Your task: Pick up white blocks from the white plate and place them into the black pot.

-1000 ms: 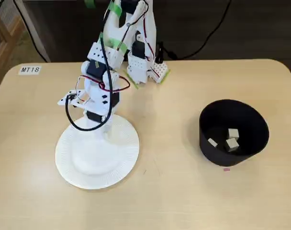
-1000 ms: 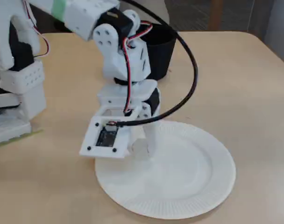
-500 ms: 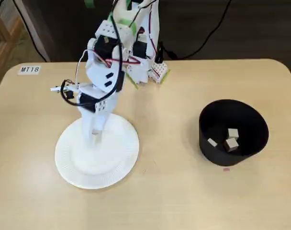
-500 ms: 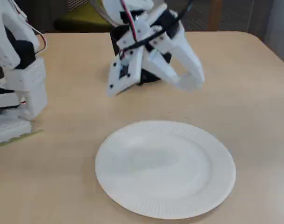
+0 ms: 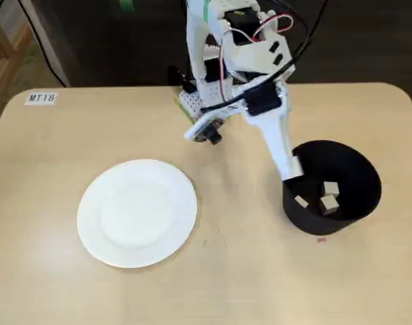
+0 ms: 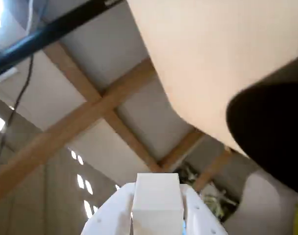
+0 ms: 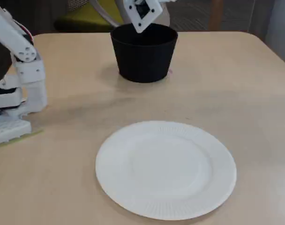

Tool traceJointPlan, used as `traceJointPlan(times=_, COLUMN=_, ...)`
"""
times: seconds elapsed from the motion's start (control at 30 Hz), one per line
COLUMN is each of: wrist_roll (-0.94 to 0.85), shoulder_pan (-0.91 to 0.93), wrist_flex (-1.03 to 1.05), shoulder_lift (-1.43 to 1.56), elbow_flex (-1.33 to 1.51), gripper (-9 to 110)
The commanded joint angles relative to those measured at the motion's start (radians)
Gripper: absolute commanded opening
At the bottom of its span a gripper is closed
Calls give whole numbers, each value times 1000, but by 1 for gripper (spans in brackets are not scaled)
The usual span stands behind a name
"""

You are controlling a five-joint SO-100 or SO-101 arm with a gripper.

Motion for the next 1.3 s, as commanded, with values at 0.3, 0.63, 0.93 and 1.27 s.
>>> traceJointPlan(times=0.3, wrist_roll=322, shoulder_pan=-120, wrist_flex=5, shoulder_lift=-63, elbow_flex=60, gripper=-2)
traceJointPlan(times=0.63, wrist_roll=337, shoulder_pan=-138, wrist_flex=0, shoulder_lift=-60, elbow_flex=91, gripper=-2)
traceJointPlan(times=0.93, wrist_roll=166, shoulder_pan=-163, wrist_flex=-5, shoulder_lift=-46, elbow_flex=91, gripper=40)
traceJointPlan(times=1.27, wrist_roll=-209, shoulder_pan=-63, wrist_flex=63, shoulder_lift=20, elbow_flex=-35, gripper=-2)
